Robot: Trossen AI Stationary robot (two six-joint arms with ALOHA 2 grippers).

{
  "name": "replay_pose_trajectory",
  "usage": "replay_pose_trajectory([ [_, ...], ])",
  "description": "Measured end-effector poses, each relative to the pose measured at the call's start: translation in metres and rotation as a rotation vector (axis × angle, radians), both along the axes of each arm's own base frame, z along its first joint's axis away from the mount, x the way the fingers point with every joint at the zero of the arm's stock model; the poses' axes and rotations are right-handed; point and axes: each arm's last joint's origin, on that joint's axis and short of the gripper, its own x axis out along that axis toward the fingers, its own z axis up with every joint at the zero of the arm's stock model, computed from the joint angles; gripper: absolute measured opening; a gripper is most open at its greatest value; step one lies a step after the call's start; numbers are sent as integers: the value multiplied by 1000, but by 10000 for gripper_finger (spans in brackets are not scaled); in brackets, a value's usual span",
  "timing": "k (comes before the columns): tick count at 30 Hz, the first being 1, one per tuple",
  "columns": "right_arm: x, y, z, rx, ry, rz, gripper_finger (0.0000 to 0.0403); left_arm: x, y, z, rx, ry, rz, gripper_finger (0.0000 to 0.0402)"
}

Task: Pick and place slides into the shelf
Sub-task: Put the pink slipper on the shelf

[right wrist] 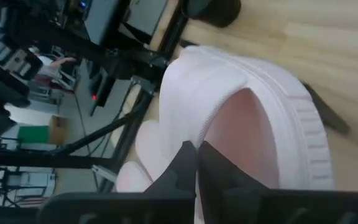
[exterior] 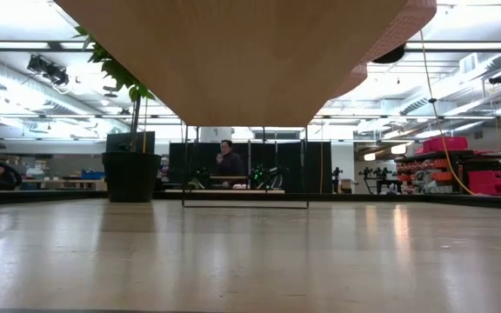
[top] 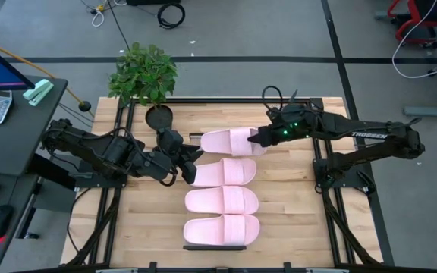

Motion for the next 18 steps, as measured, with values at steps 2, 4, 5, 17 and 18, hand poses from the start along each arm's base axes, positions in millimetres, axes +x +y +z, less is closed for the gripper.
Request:
replay_pose_trajectory([
  [2,-2,3,-3,17,42,17,2,0,0,0,0,0,0,107],
  [4,-3,4,-9,31,97,28,2,0,0,0,0,0,0,107],
  [5,-3,4,-10,34,110,33,2,0,0,0,1,0,0,107],
  [17,3,-1,-14,47,102,119,0,0,0,0,1,0,0,107],
  [18,3,-3,-15,48,102,122,0,0,0,0,1,0,0,107],
])
